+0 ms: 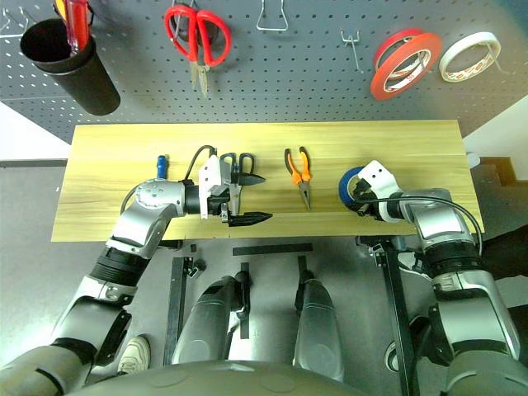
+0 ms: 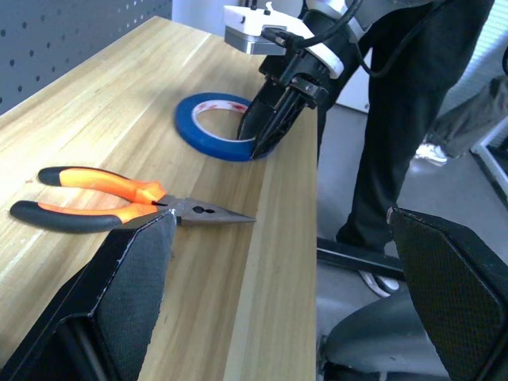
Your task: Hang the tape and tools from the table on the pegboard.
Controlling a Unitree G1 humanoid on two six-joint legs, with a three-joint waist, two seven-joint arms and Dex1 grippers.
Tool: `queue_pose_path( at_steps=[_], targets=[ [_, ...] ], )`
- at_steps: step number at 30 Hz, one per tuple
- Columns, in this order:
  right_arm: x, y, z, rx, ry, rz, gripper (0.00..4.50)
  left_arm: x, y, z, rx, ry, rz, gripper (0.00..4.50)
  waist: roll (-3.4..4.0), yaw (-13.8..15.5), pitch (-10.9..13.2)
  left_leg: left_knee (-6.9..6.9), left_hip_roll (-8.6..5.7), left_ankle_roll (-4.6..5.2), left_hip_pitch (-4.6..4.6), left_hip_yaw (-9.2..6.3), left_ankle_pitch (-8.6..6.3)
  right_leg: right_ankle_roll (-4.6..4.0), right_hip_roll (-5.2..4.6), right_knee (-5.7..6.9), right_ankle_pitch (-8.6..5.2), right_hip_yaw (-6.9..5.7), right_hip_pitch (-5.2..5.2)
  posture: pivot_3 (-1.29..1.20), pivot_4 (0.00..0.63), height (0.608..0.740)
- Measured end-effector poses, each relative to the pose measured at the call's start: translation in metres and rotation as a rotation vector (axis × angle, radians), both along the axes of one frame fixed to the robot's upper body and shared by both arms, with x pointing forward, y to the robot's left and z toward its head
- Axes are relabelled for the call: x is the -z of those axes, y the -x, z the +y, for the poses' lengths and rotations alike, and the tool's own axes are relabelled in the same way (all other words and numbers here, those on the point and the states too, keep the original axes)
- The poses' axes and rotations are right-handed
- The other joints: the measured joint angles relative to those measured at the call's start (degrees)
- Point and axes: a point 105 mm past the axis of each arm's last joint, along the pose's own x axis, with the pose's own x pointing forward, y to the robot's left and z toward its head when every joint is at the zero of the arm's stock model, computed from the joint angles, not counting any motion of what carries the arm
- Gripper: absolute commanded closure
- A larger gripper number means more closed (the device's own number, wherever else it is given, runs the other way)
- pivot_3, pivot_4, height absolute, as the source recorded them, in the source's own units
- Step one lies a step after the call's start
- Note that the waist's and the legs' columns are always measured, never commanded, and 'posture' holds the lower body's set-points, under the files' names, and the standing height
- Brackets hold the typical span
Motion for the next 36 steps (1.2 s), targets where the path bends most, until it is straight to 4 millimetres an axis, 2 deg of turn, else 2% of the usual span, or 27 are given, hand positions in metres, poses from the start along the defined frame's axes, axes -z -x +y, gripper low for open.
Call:
queue_pose_path(
  at_steps=[3,6,9,12,17,21,26,32,36],
  targets=[
    [0.001,0.001,0.001,-0.007,0.005,-0.003,3.84,-0.002,0.003,0.001,0.024,0.002,0.002,0.0,0.0,0.0,0.0,-0.02,0.02,-0.02,0.0,-0.01,0.01,0.0,-0.01,0.0,0.0,-0.04,0.0,0.19,0.431,0.711],
    [0.002,0.007,0.003,-0.017,0.002,-0.008,3.84,-0.008,0.015,-0.001,0.103,0.038,0.007,0.0,0.01,0.2,-0.1,-0.05,0.02,-0.06,-0.01,-0.03,0.03,0.01,-0.02,-0.02,0.0,-0.09,0.01,0.18,0.392,0.711],
    [0.004,0.025,0.007,-0.021,-0.043,0.004,3.84,-0.015,0.023,0.0,0.161,0.088,0.026,0.0,0.11,0.6,-0.1,-0.06,0.01,-0.12,-0.16,-0.11,0.07,0.04,-0.05,-0.05,-0.01,-0.24,-0.02,0.15,0.347,0.711],
    [-0.006,0.049,0.012,-0.048,-0.1,-0.004,3.84,-0.019,0.026,0.008,0.181,0.12,0.034,0.0,0.27,1.2,-0.4,0.01,-0.03,-0.15,-0.5,-0.1,0.09,0.06,-0.06,-0.07,0.0,-0.29,-0.28,0.12,0.291,0.711],
    [-0.042,0.082,0.026,-0.08,-0.173,-0.107,3.84,-0.027,0.035,0.018,0.263,0.194,0.051,0.0,0.26,1.6,-2.3,0.03,-0.13,-0.22,-0.91,-0.23,0.12,0.1,-0.02,-0.24,0.03,-0.7,-0.38,0.08,0.218,0.711],
    [-0.069,0.095,0.035,-0.099,-0.206,-0.192,3.84,-0.039,0.031,0.027,0.244,0.246,0.014,0.0,0.22,1.5,-4.5,0.03,-0.18,-0.23,-0.94,-0.27,0.13,0.24,0.0,-0.54,0.13,-0.8,-0.24,0.06,0.175,0.711],
    [-0.111,0.093,0.043,-0.11,-0.241,-0.345,3.84,-0.056,0.023,0.028,0.242,0.314,-0.019,0.0,0.18,1.4,-7.6,0.01,-0.19,-0.22,-0.9,-0.27,0.13,0.36,0.08,-0.96,0.3,-0.82,-0.02,0.05,0.119,0.711],
    [-0.148,0.085,0.052,-0.146,-0.249,-0.482,3.84,-0.077,0.016,0.027,0.232,0.419,-0.05,0.0,0.06,1.4,-10.4,0.01,-0.19,-0.22,-0.86,-0.34,0.13,0.36,0.11,-0.98,0.3,-0.93,0.1,0.05,0.06,0.711],
    [-0.172,0.076,0.06,-0.171,-0.242,-0.588,3.84,-0.101,0.007,0.028,0.206,0.518,-0.087,0.0,-0.05,1.3,-12.8,0.02,-0.21,-0.22,-0.82,-0.37,0.13,0.36,0.13,-1.01,0.31,-0.97,0.2,0.06,0.038,0.711]
  ],
)
